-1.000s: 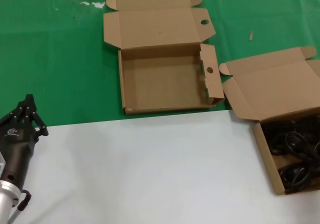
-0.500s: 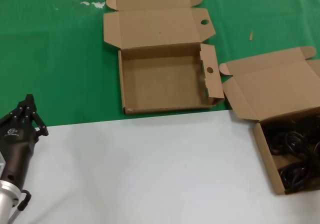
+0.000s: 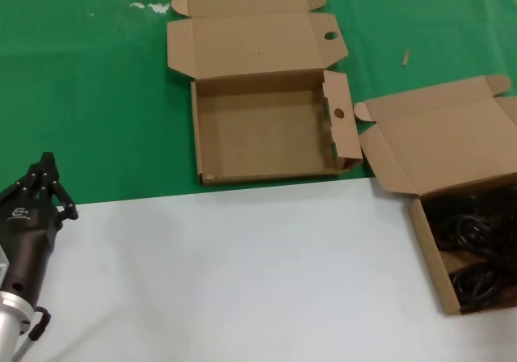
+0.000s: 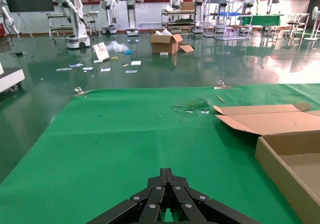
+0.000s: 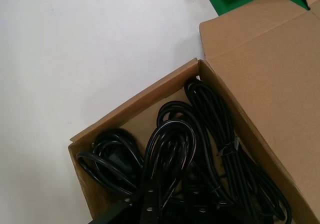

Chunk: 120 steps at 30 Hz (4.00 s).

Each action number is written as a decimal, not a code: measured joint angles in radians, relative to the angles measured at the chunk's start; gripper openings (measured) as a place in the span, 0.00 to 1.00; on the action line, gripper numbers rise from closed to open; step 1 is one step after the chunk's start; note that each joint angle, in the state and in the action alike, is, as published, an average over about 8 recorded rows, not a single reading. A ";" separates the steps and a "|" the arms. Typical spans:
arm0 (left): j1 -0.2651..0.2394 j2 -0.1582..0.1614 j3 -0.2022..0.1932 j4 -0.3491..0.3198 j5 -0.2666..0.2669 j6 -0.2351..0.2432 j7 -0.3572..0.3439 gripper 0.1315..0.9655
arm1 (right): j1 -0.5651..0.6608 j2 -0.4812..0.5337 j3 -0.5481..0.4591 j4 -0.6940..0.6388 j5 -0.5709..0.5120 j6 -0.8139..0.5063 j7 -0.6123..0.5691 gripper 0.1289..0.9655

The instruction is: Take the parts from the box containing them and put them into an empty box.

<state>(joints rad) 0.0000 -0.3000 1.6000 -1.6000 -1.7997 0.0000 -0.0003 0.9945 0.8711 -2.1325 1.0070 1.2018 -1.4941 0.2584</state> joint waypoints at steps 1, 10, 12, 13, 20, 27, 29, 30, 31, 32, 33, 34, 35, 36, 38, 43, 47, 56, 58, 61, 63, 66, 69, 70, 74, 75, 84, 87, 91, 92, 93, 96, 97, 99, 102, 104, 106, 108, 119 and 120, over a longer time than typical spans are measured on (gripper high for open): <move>0.000 0.000 0.000 0.000 0.000 0.000 0.000 0.01 | -0.001 0.000 0.001 0.000 0.001 -0.001 -0.001 0.16; 0.000 0.000 0.000 0.000 0.000 0.000 0.000 0.01 | -0.008 0.019 0.014 0.041 0.024 -0.030 0.015 0.05; 0.000 0.000 0.000 0.000 0.000 0.000 0.000 0.01 | -0.005 0.028 0.014 0.059 0.034 -0.040 0.022 0.03; 0.000 0.000 0.000 0.000 0.000 0.000 0.000 0.01 | -0.001 0.034 0.012 0.070 0.040 -0.046 0.026 0.03; 0.000 0.000 0.000 0.000 0.000 0.000 0.000 0.01 | 0.057 0.070 -0.020 0.146 0.102 -0.069 0.058 0.03; 0.000 0.000 0.000 0.000 0.000 0.000 0.000 0.01 | 0.145 0.036 -0.030 0.195 0.144 -0.070 0.093 0.02; 0.000 0.000 0.000 0.000 0.000 0.000 0.000 0.01 | 0.171 0.004 -0.026 0.197 0.146 -0.063 0.099 0.02; 0.000 0.000 0.000 0.000 0.000 0.000 0.000 0.01 | 0.184 -0.015 -0.024 0.195 0.144 -0.058 0.100 0.02; 0.000 0.000 0.000 0.000 0.000 0.000 0.000 0.01 | 0.198 -0.036 -0.023 0.191 0.142 -0.051 0.100 0.02; 0.000 0.000 0.000 0.000 0.000 0.000 0.000 0.01 | 0.211 -0.059 -0.022 0.184 0.139 -0.042 0.098 0.02; 0.000 0.000 0.000 0.000 0.000 0.000 0.000 0.01 | 0.224 -0.082 -0.023 0.176 0.134 -0.031 0.096 0.02; 0.000 0.000 0.000 0.000 0.000 0.000 0.000 0.01 | 0.238 -0.108 -0.025 0.165 0.129 -0.019 0.091 0.02; 0.000 0.000 0.000 0.000 0.000 0.000 0.000 0.01 | 0.250 -0.134 -0.027 0.152 0.123 -0.006 0.086 0.02; 0.000 0.000 0.000 0.000 0.000 0.000 0.000 0.01 | 0.261 -0.159 -0.030 0.137 0.116 0.008 0.080 0.02; 0.000 0.000 0.000 0.000 0.000 0.000 0.000 0.01 | 0.282 -0.212 -0.039 0.102 0.101 0.039 0.063 0.02; 0.000 0.000 0.000 0.000 0.000 0.000 0.000 0.01 | 0.317 -0.346 -0.066 -0.017 0.061 0.130 0.007 0.02; 0.000 0.000 0.000 0.000 0.000 0.000 0.000 0.01 | 0.338 -0.453 -0.086 -0.146 0.035 0.213 -0.054 0.02; 0.000 0.000 0.000 0.000 0.000 0.000 0.000 0.01 | 0.398 -0.650 -0.106 -0.485 0.013 0.364 -0.238 0.02; 0.000 0.000 0.000 0.000 0.000 0.000 0.000 0.01 | 0.416 -0.685 -0.102 -0.564 0.016 0.394 -0.287 0.02; 0.000 0.000 0.000 0.000 0.000 0.000 0.000 0.01 | 0.445 -0.732 -0.091 -0.676 0.025 0.438 -0.359 0.02; 0.000 0.000 0.000 0.000 0.000 0.000 0.000 0.01 | 0.462 -0.759 -0.081 -0.741 0.033 0.465 -0.402 0.02; 0.000 0.000 0.000 0.000 0.000 0.000 0.000 0.01 | 0.485 -0.793 -0.064 -0.820 0.047 0.500 -0.454 0.04; 0.000 0.000 0.000 0.000 0.000 0.000 0.000 0.01 | 0.501 -0.818 -0.048 -0.875 0.060 0.525 -0.493 0.07; 0.000 0.000 0.000 0.000 0.000 0.000 0.000 0.01 | 0.505 -0.824 -0.044 -0.888 0.063 0.531 -0.503 0.07; 0.000 0.000 0.000 0.000 0.000 0.000 0.000 0.01 | 0.511 -0.833 -0.027 -0.908 0.076 0.540 -0.527 0.11; 0.000 0.000 0.000 0.000 0.000 0.000 0.000 0.01 | 0.508 -0.830 -0.024 -0.900 0.079 0.538 -0.528 0.13; 0.000 0.000 0.000 0.000 0.000 0.000 0.000 0.01 | 0.367 -0.708 0.002 -0.588 0.120 0.458 -0.434 0.29; 0.000 0.000 0.000 0.000 0.000 0.000 0.000 0.01 | 0.296 -0.655 0.019 -0.451 0.146 0.440 -0.387 0.38; 0.000 0.000 0.000 0.000 0.000 0.000 0.000 0.01 | 0.218 -0.600 0.041 -0.306 0.174 0.435 -0.326 0.46; 0.000 0.000 0.000 0.000 0.000 0.000 0.000 0.01 | 0.205 -0.592 0.045 -0.283 0.179 0.436 -0.315 0.49; 0.000 0.000 0.000 0.000 0.000 0.000 0.000 0.01 | 0.196 -0.586 0.048 -0.266 0.182 0.437 -0.307 0.52; 0.000 0.000 0.000 0.000 0.000 0.000 0.000 0.01 | 0.184 -0.578 0.052 -0.245 0.185 0.439 -0.296 0.62; 0.000 0.000 0.000 0.000 0.000 0.000 0.000 0.01 | 0.183 -0.578 0.052 -0.244 0.186 0.439 -0.295 0.65; 0.000 0.000 0.000 0.000 0.000 0.000 0.000 0.02 | 0.182 -0.577 0.052 -0.242 0.186 0.439 -0.294 0.71; 0.000 0.000 0.000 0.000 0.000 0.000 0.000 0.02 | 0.182 -0.577 0.052 -0.242 0.186 0.439 -0.294 0.71; 0.000 0.000 0.000 0.000 0.000 0.000 0.000 0.03 | 0.177 -0.577 0.054 -0.238 0.188 0.443 -0.294 0.73; 0.000 0.000 0.000 0.000 0.000 0.000 0.000 0.03 | 0.168 -0.577 0.058 -0.232 0.191 0.452 -0.293 0.78; 0.000 0.000 0.000 0.000 0.000 0.000 0.000 0.06 | 0.153 -0.577 0.064 -0.221 0.196 0.465 -0.293 0.82; 0.000 0.000 0.000 0.000 0.000 0.000 0.000 0.22 | 0.005 -0.576 0.125 -0.116 0.248 0.598 -0.289 0.97; 0.000 0.000 0.000 0.000 0.000 0.000 0.000 0.25 | -0.010 -0.576 0.131 -0.105 0.253 0.611 -0.288 0.98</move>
<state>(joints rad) 0.0000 -0.3000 1.6001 -1.6000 -1.7997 0.0000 -0.0003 0.9842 0.2951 -2.0015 0.9016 1.4552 -0.8827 -0.0297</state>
